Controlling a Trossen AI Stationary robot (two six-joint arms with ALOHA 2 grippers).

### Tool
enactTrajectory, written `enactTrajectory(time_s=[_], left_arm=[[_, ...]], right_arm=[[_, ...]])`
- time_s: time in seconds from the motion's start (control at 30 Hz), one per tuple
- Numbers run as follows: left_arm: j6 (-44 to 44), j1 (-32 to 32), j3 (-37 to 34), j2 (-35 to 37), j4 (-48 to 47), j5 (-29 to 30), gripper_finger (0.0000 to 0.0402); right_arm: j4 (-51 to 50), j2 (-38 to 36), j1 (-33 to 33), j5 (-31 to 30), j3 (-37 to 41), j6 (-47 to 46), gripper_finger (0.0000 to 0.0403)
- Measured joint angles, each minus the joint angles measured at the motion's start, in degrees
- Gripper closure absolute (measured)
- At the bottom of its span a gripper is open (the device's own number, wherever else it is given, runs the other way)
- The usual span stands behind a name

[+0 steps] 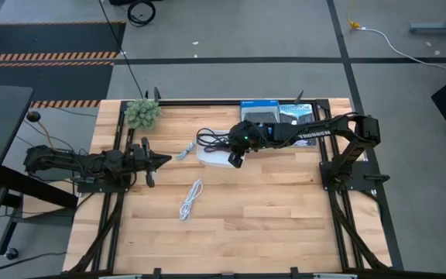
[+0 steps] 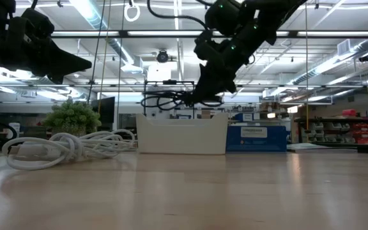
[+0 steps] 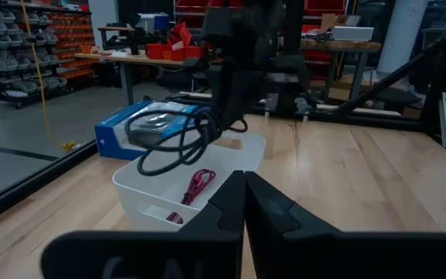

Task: Pick and place USB-C Cables
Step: Put the black charger cable into the white bin

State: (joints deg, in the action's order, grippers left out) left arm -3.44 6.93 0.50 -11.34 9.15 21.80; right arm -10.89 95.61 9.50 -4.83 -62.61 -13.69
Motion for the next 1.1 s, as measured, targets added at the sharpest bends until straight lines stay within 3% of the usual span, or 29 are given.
enactTrajectory(time_s=[0.5, 0.93, 1.1], left_arm=[[0.0, 0.0, 0.0, 0.0, 0.0, 0.0, 0.0388], [0.0, 0.0, 0.0, 0.0, 0.0, 0.0, 0.0388], [0.0, 0.0, 0.0, 0.0, 0.0, 0.0, 0.0388]], right_arm=[[10.3, 0.0, 0.7, -0.6, 10.9, -2.9, 0.0343], [9.1, 0.0, 2.3, -0.6, 11.8, -2.7, 0.0331], [9.1, 0.0, 2.3, 0.3, 11.8, -2.6, 0.0305]])
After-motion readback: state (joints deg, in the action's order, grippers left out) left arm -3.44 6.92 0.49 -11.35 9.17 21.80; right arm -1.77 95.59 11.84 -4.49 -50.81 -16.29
